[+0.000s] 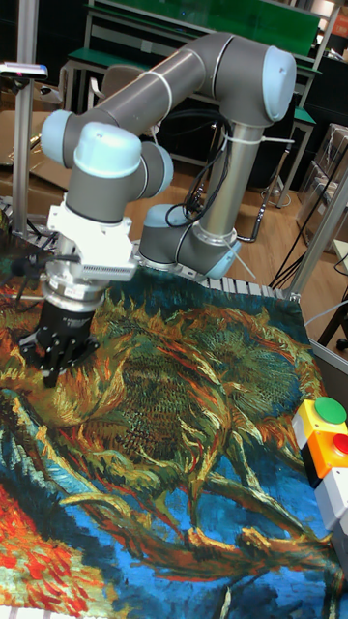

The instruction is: Press the button horizontally

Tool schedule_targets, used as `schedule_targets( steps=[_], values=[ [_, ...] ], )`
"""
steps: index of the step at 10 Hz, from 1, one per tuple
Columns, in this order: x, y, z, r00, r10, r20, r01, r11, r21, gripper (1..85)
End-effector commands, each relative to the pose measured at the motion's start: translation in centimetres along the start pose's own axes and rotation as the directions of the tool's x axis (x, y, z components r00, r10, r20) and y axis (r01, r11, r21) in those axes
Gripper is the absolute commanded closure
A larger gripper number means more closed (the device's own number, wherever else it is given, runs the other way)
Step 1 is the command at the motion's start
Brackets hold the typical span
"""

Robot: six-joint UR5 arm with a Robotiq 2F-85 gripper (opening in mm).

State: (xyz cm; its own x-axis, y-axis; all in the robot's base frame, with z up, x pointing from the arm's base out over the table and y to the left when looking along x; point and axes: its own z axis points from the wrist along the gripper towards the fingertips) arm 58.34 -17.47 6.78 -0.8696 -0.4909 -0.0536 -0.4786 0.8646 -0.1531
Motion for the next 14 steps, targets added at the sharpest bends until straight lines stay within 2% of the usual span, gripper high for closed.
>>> schedule_targets(
  steps=[1,3,6,7,8,10,11,12,14],
  values=[
    [-0.2,-1.8,0.7,0.999,-0.039,-0.008,0.039,0.999,0.012,84.3],
    [-0.2,-1.5,0.7,0.999,-0.036,-0.008,0.036,0.999,0.000,84.3],
    [-1.4,-0.5,0.7,0.999,0.042,0.034,-0.041,0.998,-0.037,84.3],
    [-1.3,-0.3,0.6,0.998,0.047,0.033,-0.046,0.998,-0.046,84.3],
    [-0.7,-0.9,0.8,0.999,0.020,0.028,-0.019,0.999,-0.034,84.3],
    [3.5,-4.3,1.6,0.999,-0.030,-0.011,0.030,1.000,0.003,84.3],
    [4.9,-5.3,1.5,0.999,-0.041,-0.020,0.042,0.999,0.017,84.3],
    [5.5,-5.4,1.5,0.999,-0.041,-0.019,0.041,0.999,0.016,84.3],
    [5.2,-4.6,1.5,1.000,0.000,-0.009,0.000,1.000,-0.016,84.3]
  ],
)
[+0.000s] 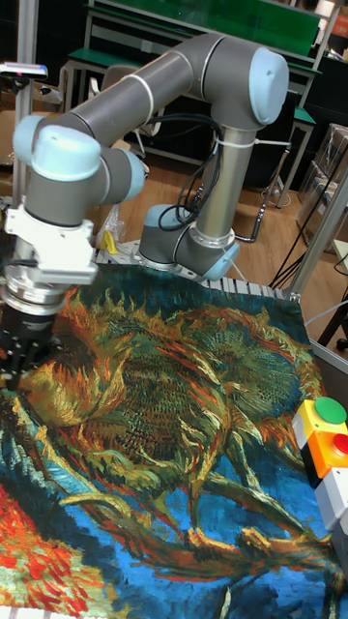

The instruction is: Press the button horizontally

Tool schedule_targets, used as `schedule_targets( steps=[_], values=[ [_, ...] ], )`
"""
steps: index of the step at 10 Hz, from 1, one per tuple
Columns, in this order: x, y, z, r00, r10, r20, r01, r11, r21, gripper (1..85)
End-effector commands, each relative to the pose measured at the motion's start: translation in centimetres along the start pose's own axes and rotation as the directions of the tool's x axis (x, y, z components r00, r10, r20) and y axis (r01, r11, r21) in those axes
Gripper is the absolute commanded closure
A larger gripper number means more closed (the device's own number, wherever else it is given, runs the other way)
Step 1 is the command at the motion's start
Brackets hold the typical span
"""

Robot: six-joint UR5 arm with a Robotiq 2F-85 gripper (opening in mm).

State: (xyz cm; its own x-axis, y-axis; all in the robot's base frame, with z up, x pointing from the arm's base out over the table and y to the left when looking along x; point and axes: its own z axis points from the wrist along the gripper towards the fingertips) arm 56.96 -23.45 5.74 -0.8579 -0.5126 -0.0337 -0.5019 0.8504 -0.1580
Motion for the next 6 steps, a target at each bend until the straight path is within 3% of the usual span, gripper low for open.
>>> schedule_targets(
  steps=[1,3,6],
  values=[
    [0.8,0.0,0.0,0.999,0.048,0.013,-0.047,0.999,-0.026,84.3],
    [0.7,0.2,0.2,0.999,0.054,-0.005,-0.054,0.998,-0.023,84.3],
    [0.7,-2.1,1.7,0.999,-0.019,-0.037,0.022,0.998,0.064,84.3]
  ],
)
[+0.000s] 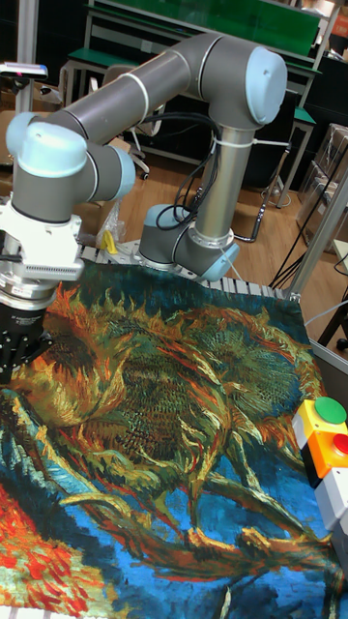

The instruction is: Press the button horizontally

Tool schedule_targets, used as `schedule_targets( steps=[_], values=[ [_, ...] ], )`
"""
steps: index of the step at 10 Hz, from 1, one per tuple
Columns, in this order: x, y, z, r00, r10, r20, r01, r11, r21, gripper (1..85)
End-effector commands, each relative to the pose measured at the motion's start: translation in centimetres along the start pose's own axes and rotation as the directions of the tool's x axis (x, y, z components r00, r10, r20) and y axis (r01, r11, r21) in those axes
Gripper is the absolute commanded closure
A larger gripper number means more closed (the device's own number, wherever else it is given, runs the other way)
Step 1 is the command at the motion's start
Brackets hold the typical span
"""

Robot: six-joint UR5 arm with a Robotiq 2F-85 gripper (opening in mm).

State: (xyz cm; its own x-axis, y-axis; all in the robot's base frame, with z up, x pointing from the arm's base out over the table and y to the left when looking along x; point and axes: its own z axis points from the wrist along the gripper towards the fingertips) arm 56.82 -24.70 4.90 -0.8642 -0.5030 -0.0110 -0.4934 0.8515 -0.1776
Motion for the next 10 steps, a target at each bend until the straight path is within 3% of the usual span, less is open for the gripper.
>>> schedule_targets(
  steps=[1,5,8,10],
  values=[
    [-0.4,-1.0,0.4,1.000,-0.026,-0.016,0.027,0.998,0.052,84.3],
    [-0.9,-0.2,0.4,1.000,-0.003,0.004,0.003,1.000,0.022,84.3],
    [-1.2,-0.3,0.4,1.000,0.004,0.015,-0.005,1.000,0.026,84.3],
    [1.0,-2.1,1.3,0.999,-0.027,-0.017,0.028,0.999,0.043,84.3]
  ],
)
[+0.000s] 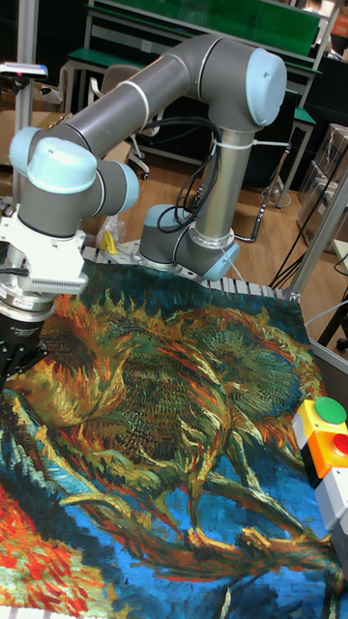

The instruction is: Press the button horizontally

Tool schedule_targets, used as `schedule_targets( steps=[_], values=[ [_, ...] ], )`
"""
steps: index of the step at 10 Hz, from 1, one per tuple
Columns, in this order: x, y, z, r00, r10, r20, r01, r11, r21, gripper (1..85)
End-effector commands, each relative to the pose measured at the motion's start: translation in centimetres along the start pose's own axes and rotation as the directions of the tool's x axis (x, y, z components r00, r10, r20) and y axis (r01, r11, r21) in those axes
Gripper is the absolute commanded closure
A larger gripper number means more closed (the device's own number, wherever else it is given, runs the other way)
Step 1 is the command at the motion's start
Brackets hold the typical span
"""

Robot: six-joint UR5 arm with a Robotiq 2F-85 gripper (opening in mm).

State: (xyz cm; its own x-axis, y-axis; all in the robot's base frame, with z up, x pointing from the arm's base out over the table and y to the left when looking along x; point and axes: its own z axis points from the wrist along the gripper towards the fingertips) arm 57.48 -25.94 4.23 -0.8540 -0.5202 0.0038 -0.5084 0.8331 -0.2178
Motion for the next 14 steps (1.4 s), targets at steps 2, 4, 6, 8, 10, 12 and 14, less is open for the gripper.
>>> schedule_targets(
  steps=[2,4,6,8,10,12,14],
  values=[
    [1.0,-1.1,0.6,1.000,-0.002,0.009,0.002,1.000,0.006,84.3],
    [0.8,-0.7,0.5,1.000,0.026,0.011,-0.026,1.000,-0.007,84.3],
    [0.9,-1.2,0.7,1.000,0.021,0.011,-0.021,1.000,0.006,84.3],
    [1.6,-1.1,1.2,1.000,0.016,0.005,-0.016,1.000,-0.006,84.3],
    [1.3,-0.5,1.4,1.000,0.027,0.013,-0.027,1.000,-0.007,84.3],
    [1.7,-0.9,1.6,1.000,0.017,0.000,-0.017,1.000,0.009,84.3],
    [2.3,-1.7,1.7,1.000,-0.004,-0.011,0.005,1.000,0.024,84.3]
  ],
)
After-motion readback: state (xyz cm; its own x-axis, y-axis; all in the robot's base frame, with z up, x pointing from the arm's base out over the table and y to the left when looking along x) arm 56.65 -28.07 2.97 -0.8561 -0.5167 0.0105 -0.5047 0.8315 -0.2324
